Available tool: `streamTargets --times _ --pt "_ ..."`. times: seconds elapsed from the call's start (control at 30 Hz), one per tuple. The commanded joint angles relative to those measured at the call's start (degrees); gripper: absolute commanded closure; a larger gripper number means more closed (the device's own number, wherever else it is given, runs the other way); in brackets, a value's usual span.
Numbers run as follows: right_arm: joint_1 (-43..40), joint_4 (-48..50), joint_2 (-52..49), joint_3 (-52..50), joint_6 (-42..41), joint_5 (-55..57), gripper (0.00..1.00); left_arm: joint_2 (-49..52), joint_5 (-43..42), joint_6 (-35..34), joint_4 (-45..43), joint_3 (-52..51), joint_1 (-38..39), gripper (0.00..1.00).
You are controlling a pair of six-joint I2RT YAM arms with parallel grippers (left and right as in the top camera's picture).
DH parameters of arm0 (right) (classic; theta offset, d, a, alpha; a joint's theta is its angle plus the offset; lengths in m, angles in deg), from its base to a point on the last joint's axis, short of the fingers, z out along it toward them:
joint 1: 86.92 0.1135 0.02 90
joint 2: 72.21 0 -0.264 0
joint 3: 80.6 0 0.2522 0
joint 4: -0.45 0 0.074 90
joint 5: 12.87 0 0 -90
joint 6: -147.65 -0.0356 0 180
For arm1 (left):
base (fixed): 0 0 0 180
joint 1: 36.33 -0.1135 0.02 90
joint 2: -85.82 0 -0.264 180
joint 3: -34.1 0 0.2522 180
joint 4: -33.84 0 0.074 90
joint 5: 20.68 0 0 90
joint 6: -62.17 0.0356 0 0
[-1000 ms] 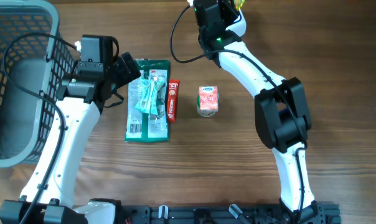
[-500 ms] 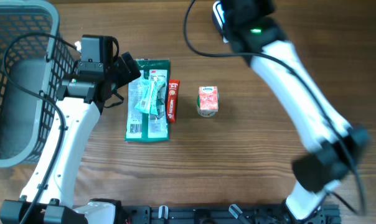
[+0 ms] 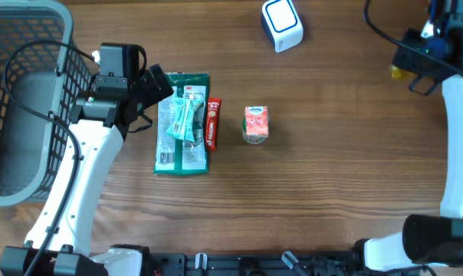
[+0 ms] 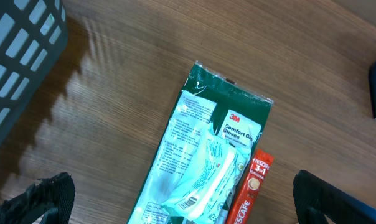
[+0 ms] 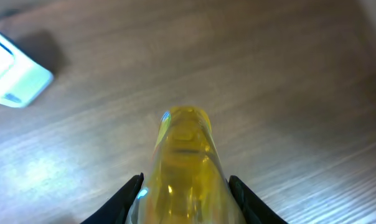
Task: Scan the item barcode
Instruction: 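Carry the Vim bottle past the scanner to the right side, then set the Vim bottle down on the right and move right gripper back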
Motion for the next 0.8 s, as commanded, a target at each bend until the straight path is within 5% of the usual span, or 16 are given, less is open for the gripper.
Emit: streamTargets --times 0.0,0.27,0.6,0.77 --pt "-2.43 2.62 -0.79 -7.72 -1.01 -3.96 0.84 -0.22 0.37 0.04 0.02 0.72 -0.20 0.00" --pt "-2.89 15.96 -0.81 -27.19 -0.92 -3.91 0.83 -0.22 0.37 0.04 0.04 0.72 -0.20 0.00" --pt "-2.89 21.55 -0.83 -32.46 -1.03 -3.48 0.67 -0.22 0.37 0.07 0.04 0.72 -0.20 0.00" --pt "-2.89 20.72 -0.83 -32.50 -1.07 -3.50 0.38 -0.22 0.37 0.04 0.02 0.72 -0.20 0.00"
